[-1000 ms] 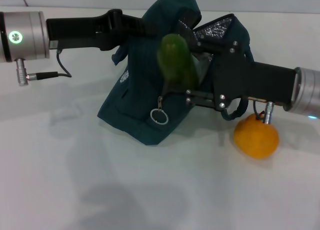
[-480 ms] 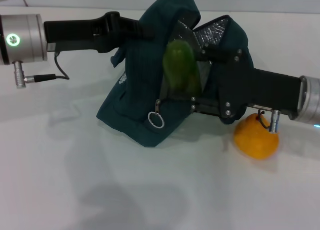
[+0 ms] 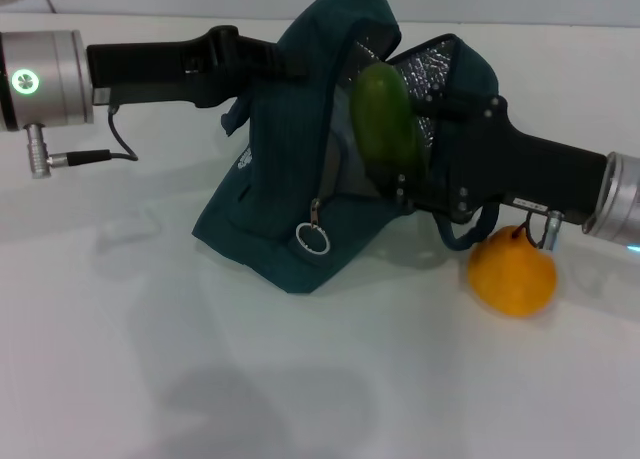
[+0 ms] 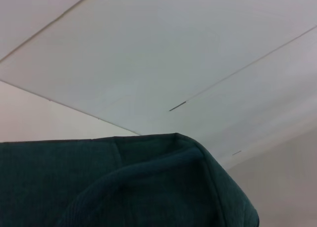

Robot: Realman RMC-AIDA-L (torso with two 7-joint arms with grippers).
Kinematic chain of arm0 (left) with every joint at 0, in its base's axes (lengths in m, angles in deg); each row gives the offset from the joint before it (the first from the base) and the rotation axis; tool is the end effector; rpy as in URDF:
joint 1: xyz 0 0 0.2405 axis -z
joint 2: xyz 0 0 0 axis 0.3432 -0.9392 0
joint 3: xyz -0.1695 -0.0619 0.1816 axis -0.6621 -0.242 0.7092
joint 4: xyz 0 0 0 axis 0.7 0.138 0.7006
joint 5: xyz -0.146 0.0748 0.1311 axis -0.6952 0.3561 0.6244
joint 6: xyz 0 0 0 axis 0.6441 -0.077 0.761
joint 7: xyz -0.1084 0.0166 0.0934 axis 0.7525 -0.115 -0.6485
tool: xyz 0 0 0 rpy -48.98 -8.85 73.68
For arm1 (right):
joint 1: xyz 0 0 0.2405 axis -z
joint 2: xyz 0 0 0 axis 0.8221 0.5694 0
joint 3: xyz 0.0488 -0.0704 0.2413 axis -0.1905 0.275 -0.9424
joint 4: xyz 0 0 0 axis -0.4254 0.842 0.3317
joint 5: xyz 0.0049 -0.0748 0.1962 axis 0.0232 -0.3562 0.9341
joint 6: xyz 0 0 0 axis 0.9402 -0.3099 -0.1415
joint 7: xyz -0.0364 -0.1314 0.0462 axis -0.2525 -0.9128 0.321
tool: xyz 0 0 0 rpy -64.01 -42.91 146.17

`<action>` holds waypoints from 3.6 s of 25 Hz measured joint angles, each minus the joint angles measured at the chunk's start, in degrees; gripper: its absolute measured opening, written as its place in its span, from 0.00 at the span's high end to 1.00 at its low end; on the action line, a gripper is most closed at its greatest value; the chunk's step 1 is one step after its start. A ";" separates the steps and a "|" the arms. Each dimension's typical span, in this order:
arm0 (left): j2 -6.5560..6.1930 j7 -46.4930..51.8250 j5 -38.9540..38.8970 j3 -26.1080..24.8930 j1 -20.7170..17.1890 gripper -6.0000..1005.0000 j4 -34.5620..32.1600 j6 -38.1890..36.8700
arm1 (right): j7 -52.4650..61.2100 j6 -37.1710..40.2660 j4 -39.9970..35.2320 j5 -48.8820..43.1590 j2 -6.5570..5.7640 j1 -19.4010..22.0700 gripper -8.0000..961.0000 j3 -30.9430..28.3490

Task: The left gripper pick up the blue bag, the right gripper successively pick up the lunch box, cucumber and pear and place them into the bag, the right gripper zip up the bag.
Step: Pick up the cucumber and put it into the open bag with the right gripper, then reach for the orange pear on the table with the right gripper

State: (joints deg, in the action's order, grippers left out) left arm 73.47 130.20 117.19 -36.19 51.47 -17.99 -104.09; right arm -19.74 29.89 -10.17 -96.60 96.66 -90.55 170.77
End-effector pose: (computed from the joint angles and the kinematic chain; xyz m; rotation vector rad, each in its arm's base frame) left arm -0.2009 0.3609 0.0435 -2.4101 -1.7290 -0.9701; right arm 0.1872 0.3382 -0.0496 -2.5260 -0.2310 1.0475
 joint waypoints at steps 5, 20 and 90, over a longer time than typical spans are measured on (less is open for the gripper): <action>0.00 0.00 0.00 0.00 -0.02 0.93 0.04 -0.11 | 5.54 -3.20 -0.47 -0.24 0.02 -0.62 0.23 1.05; -0.07 0.10 0.00 0.00 -0.08 0.93 0.04 -0.07 | 10.75 -3.27 -3.90 -0.13 -0.47 1.32 0.23 5.37; -1.14 -3.08 -2.60 -2.29 -1.10 0.93 5.22 0.24 | 12.61 -0.91 -0.77 -14.00 -2.11 14.51 0.77 -13.99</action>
State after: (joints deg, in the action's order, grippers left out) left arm 72.32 127.13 114.59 -38.48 50.37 -12.78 -103.85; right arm -7.12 28.97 -10.94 -110.60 94.55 -76.04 156.78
